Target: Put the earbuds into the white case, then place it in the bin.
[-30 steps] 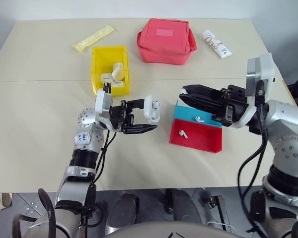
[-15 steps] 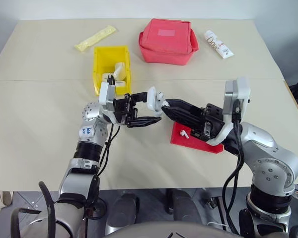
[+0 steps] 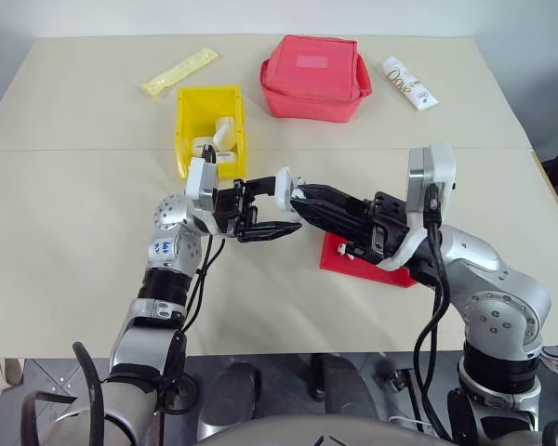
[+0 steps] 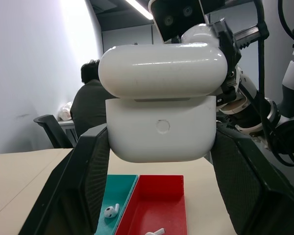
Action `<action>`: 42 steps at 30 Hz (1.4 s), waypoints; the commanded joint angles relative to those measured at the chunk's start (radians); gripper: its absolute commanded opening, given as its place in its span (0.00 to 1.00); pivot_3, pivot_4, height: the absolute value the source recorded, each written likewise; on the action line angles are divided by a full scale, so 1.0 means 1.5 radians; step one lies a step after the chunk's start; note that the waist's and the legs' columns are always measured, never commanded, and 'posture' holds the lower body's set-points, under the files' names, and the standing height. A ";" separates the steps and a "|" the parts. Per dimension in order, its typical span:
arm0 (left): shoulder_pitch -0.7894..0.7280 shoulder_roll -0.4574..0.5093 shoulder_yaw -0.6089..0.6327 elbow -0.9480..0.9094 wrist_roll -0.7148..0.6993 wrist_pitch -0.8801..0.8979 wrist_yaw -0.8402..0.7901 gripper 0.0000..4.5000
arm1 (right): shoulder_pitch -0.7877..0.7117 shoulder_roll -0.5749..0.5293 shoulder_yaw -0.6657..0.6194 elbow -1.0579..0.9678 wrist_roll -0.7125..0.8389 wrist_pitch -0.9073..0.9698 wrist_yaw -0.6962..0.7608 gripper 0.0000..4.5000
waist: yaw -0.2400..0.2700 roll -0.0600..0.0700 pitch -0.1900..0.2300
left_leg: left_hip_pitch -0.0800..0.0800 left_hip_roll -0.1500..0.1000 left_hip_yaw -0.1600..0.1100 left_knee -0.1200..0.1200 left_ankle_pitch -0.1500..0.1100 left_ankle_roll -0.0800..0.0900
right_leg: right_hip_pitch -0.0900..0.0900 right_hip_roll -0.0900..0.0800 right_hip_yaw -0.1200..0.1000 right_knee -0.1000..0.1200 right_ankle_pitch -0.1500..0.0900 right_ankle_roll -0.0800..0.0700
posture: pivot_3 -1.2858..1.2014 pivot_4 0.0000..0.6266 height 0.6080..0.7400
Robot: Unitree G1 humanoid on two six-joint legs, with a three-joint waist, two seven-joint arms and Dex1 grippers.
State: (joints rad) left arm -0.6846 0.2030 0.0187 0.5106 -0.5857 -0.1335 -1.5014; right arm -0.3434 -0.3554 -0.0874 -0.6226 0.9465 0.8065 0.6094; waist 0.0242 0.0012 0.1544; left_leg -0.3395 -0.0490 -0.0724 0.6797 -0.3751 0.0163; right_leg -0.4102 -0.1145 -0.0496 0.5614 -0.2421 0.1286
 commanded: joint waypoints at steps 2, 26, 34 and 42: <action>0.007 -0.008 -0.002 -0.038 -0.015 -0.004 -0.047 0.61 | 0.004 0.002 0.012 -0.011 0.012 -0.022 -0.006 0.11 | 0.000 0.000 0.000 | 0.000 0.000 0.000 0.000 0.000 0.000 | 0.000 0.000 0.000 0.000 0.000 0.000 | 0.52 0.24 1.00; 0.009 -0.023 0.016 -0.072 -0.039 0.003 -0.034 0.61 | 0.019 -0.134 0.049 0.073 -0.032 -0.036 0.055 0.11 | 0.000 0.000 0.000 | 0.000 0.000 0.000 0.000 0.000 0.000 | 0.000 0.000 0.000 -0.001 0.000 0.000 | 0.52 0.24 1.00; 0.006 -0.029 0.010 -0.067 -0.033 -0.010 -0.035 0.61 | 0.005 -0.146 0.063 0.083 -0.034 -0.034 0.056 0.34 | 0.001 0.000 0.000 | 0.000 0.000 0.000 0.000 0.000 0.000 | 0.000 0.000 0.000 -0.001 0.000 0.000 | 0.52 0.24 1.00; 0.014 -0.021 0.003 -0.066 -0.016 0.000 -0.045 0.61 | -0.005 -0.148 0.059 0.067 -0.029 -0.034 0.046 0.68 | 0.004 -0.001 0.000 | -0.001 0.000 0.000 0.000 0.000 0.000 | 0.001 -0.001 0.000 -0.001 0.000 0.000 | 0.52 0.24 1.00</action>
State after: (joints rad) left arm -0.6484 0.1743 0.0314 0.4563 -0.5913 -0.1257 -1.5011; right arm -0.3452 -0.5737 0.0087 -0.5035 0.9058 0.7478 0.6951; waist 0.0295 0.0004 0.1543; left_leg -0.3408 -0.0490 -0.0730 0.6801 -0.3753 0.0168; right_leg -0.4093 -0.1158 -0.0500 0.5592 -0.2421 0.1285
